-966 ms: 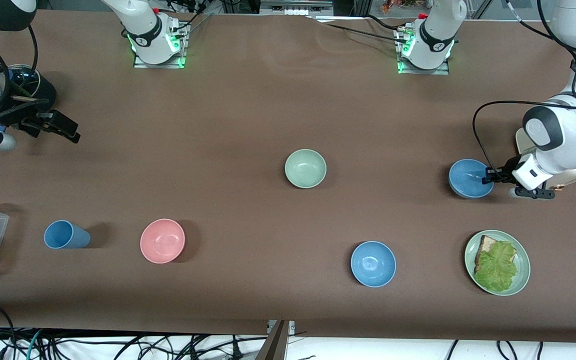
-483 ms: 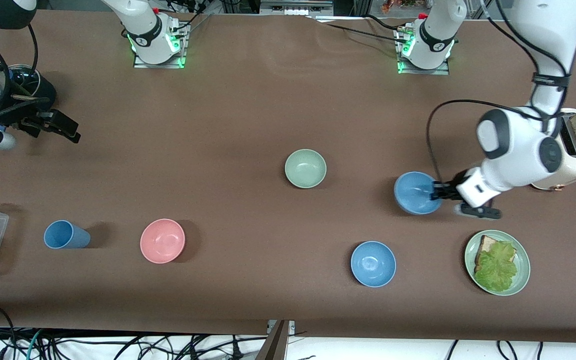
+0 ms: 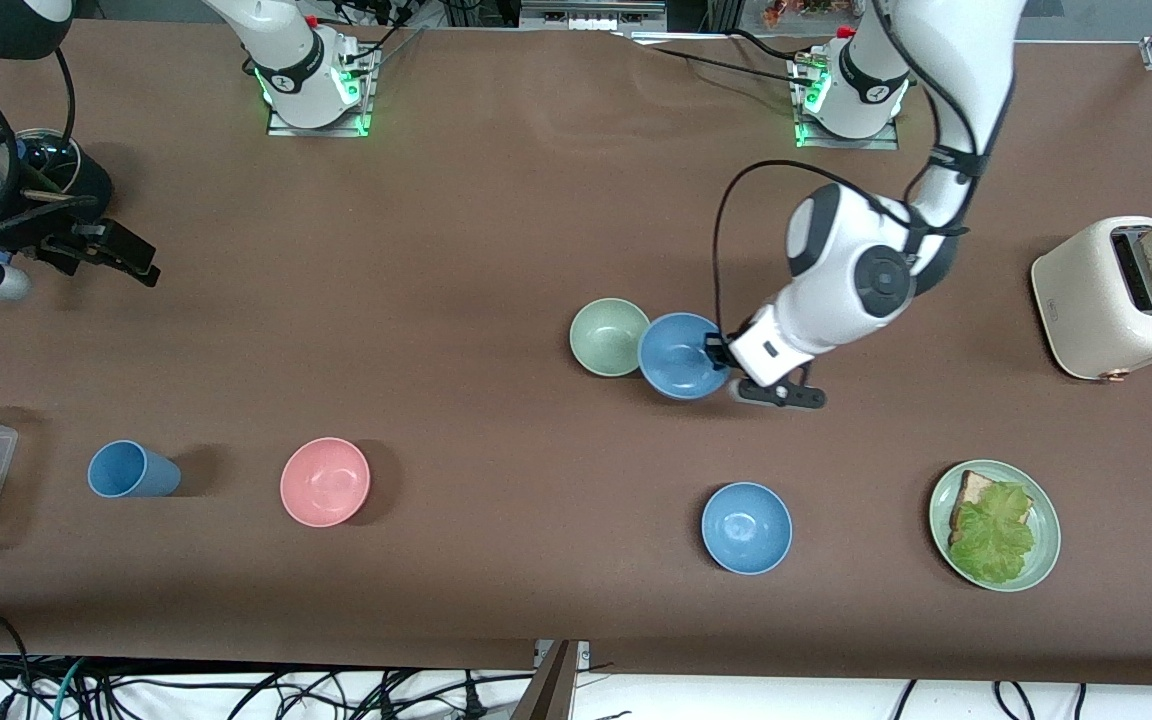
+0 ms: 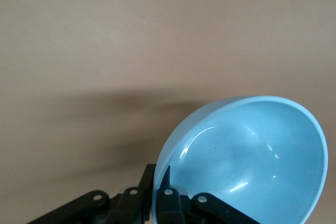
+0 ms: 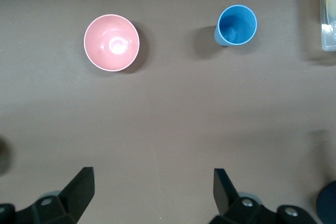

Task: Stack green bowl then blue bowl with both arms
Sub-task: 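Carry the blue bowl over the green bowl with the left gripper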

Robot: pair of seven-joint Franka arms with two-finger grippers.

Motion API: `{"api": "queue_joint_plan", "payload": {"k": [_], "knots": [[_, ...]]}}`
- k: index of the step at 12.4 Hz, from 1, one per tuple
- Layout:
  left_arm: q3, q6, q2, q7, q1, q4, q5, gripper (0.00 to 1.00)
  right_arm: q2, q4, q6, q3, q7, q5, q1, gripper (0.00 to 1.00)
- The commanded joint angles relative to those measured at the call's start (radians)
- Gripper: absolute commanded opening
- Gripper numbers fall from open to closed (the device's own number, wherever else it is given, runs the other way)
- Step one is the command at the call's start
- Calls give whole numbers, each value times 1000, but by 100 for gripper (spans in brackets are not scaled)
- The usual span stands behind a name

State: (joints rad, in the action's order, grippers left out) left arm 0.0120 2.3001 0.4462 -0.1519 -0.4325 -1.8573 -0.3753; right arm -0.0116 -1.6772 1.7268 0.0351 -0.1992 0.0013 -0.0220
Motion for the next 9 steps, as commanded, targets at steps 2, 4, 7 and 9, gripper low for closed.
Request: {"api": "queue_joint_plan", "payload": {"k": [2,4,7,9], "knots": [[-18,-7,86,-156,-119,96,-8,0,-16,31,-24,16,-14,0,24,100],[-18,-7,100,-164,-144,96,-8,0,-21,31,-26,14,-14,0,25,100],[-17,-7,115,-163,-157,96,-5,0,-21,31,-26,14,-16,0,24,100],[-17,-7,124,-158,-166,96,-2,3,-21,31,-26,14,-16,2,24,100]]}}
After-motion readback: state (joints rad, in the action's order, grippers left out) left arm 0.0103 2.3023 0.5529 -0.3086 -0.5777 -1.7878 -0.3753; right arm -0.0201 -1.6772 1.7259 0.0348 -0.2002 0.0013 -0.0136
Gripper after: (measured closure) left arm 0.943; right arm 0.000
